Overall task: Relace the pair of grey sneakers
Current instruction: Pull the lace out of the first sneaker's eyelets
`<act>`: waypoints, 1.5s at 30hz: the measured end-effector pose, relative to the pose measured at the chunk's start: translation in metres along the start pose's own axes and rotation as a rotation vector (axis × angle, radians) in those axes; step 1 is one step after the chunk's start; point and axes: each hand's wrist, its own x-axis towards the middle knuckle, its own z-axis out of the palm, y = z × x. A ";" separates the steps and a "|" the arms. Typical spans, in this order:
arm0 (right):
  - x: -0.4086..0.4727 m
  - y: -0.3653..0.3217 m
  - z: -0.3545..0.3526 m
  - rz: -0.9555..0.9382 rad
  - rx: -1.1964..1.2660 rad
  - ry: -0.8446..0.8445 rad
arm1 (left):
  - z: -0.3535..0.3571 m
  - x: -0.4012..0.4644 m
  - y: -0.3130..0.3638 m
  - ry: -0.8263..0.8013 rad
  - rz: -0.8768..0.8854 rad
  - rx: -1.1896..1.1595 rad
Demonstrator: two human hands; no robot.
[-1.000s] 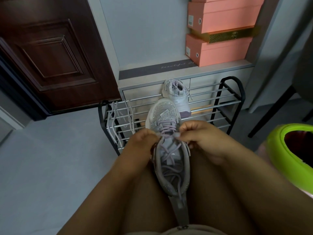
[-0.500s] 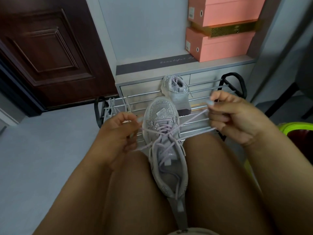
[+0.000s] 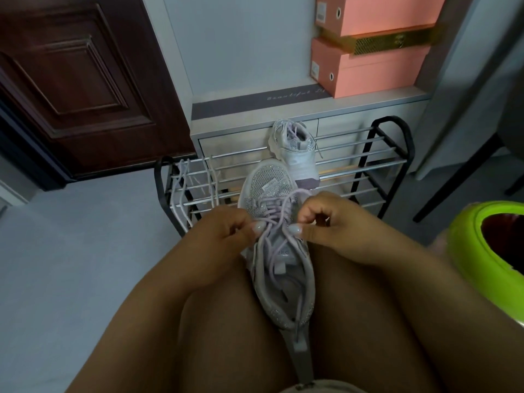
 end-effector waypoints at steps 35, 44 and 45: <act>0.001 0.007 0.008 0.075 -0.002 0.189 | -0.016 -0.006 -0.007 0.450 -0.265 -0.252; 0.000 0.007 0.014 0.029 -0.064 0.102 | 0.015 -0.001 0.001 0.118 -0.005 0.007; 0.000 0.008 0.013 0.035 -0.068 0.105 | 0.014 -0.001 0.000 0.118 -0.004 -0.029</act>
